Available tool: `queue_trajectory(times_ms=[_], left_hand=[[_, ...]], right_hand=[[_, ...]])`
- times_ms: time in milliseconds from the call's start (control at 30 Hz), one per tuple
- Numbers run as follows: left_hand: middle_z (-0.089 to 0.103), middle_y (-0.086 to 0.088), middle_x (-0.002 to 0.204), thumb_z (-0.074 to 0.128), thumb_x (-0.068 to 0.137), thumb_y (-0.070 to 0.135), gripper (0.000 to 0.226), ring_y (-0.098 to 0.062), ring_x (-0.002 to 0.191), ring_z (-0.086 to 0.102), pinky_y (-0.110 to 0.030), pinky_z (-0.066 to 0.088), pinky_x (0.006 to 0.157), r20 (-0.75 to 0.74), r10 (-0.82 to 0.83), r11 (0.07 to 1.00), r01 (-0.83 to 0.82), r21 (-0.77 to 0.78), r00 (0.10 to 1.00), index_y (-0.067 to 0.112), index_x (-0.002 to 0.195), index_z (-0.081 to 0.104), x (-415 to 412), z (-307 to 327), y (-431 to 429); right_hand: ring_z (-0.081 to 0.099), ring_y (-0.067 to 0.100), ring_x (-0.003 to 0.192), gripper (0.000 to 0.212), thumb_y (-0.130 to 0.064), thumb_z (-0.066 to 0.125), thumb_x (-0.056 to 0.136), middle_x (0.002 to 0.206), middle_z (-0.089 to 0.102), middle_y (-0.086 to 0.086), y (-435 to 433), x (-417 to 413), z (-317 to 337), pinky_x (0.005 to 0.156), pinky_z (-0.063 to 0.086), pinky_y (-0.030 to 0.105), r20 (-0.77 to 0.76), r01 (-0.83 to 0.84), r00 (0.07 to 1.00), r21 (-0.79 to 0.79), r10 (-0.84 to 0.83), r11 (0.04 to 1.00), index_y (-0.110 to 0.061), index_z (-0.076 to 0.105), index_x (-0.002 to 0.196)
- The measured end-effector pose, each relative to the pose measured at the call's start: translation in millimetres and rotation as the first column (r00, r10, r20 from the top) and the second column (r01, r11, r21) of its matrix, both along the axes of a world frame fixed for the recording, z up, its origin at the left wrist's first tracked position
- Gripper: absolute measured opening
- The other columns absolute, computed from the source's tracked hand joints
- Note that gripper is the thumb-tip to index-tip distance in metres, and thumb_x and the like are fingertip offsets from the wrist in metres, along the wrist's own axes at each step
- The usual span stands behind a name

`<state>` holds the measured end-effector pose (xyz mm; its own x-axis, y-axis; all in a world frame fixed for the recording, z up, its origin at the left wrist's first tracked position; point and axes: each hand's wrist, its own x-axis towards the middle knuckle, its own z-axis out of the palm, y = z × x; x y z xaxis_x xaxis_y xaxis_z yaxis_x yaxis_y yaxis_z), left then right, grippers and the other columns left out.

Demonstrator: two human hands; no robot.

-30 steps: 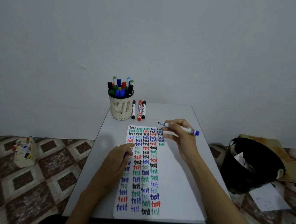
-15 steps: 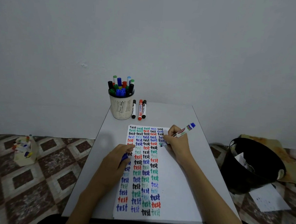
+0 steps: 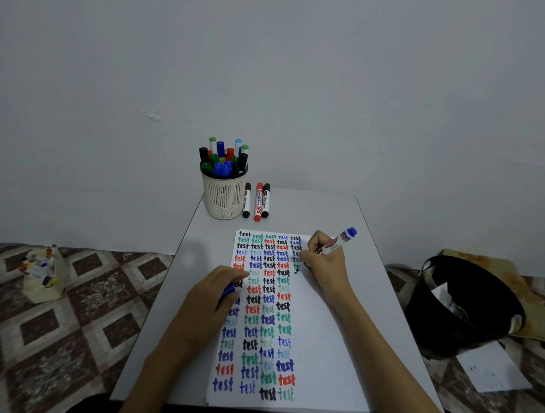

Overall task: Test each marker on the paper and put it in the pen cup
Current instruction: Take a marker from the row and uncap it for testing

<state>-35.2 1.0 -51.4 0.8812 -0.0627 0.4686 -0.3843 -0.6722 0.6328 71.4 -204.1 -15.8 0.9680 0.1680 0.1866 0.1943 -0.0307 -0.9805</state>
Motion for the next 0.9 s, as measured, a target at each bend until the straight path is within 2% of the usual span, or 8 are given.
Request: queue_trajectory(times_ms=[100, 267, 433, 533, 733, 900], left_hand=[[0.056, 0.010, 0.111, 0.048, 0.088, 0.018, 0.027, 0.002, 0.103, 0.053, -0.009, 0.045, 0.086, 0.006, 0.002, 1.000, -0.002, 0.012, 1.000, 0.018, 0.114, 0.057, 0.7, -1.1, 0.9], [0.055, 0.010, 0.110, 0.048, 0.088, 0.017, 0.026, 0.000, 0.102, 0.052, -0.012, 0.046, 0.086, 0.024, -0.004, 1.000, 0.003, 0.026, 1.000, 0.017, 0.112, 0.058, 1.7, -1.4, 1.1], [0.055, 0.011, 0.110, 0.046, 0.089, 0.024, 0.027, 0.000, 0.101, 0.053, -0.007, 0.044, 0.086, 0.012, -0.003, 0.999, 0.003, 0.034, 1.000, 0.018, 0.112, 0.058, 2.1, -3.3, 2.6], [0.056, 0.011, 0.110, 0.049, 0.088, 0.020, 0.026, 0.000, 0.101, 0.053, -0.005, 0.043, 0.086, 0.002, 0.003, 0.999, -0.003, 0.034, 1.000, 0.017, 0.112, 0.059, 2.5, -2.7, 2.2], [0.056, 0.009, 0.109, 0.054, 0.088, 0.009, 0.024, 0.001, 0.102, 0.051, -0.002, 0.039, 0.086, 0.011, -0.006, 0.999, 0.006, 0.042, 1.000, 0.015, 0.110, 0.060, 3.5, -2.0, 1.8], [0.056, 0.011, 0.109, 0.052, 0.088, 0.014, 0.023, 0.002, 0.102, 0.052, -0.003, 0.041, 0.084, 0.003, -0.007, 0.999, 0.007, 0.032, 1.000, 0.017, 0.109, 0.059, 3.1, -1.2, 1.8]], right_hand=[[0.050, -0.005, 0.045, 0.035, 0.028, 0.047, 0.076, 0.045, 0.047, -0.014, 0.9, -3.3, 1.7, 0.044, 0.039, 0.011, 0.014, -0.009, 1.000, -0.030, 0.009, 1.000, -0.006, 0.041, 0.068], [0.055, -0.002, 0.048, 0.032, 0.027, 0.048, 0.077, 0.048, 0.049, -0.005, 0.1, -1.7, 1.4, 0.046, 0.044, 0.017, -0.007, -0.031, 1.000, -0.046, 0.030, 0.998, -0.004, 0.042, 0.067], [0.053, -0.004, 0.045, 0.037, 0.028, 0.046, 0.078, 0.044, 0.046, -0.012, -1.6, -3.6, 2.7, 0.044, 0.042, 0.013, -0.011, 0.003, 1.000, 0.004, -0.003, 1.000, -0.007, 0.039, 0.067], [0.053, -0.005, 0.046, 0.041, 0.028, 0.045, 0.078, 0.044, 0.046, -0.014, 0.9, -4.6, 2.7, 0.044, 0.041, 0.012, 0.003, 0.007, 1.000, -0.017, -0.007, 1.000, -0.009, 0.036, 0.064], [0.051, -0.005, 0.046, 0.037, 0.028, 0.044, 0.077, 0.045, 0.046, -0.014, -0.4, -5.5, 3.6, 0.045, 0.039, 0.010, 0.014, 0.009, 1.000, -0.023, -0.008, 1.000, -0.007, 0.039, 0.066], [0.050, -0.003, 0.045, 0.039, 0.028, 0.045, 0.076, 0.046, 0.044, -0.009, 0.8, -4.0, 4.0, 0.044, 0.040, 0.014, -0.012, 0.011, 1.000, -0.012, -0.011, 1.000, -0.008, 0.037, 0.064]])
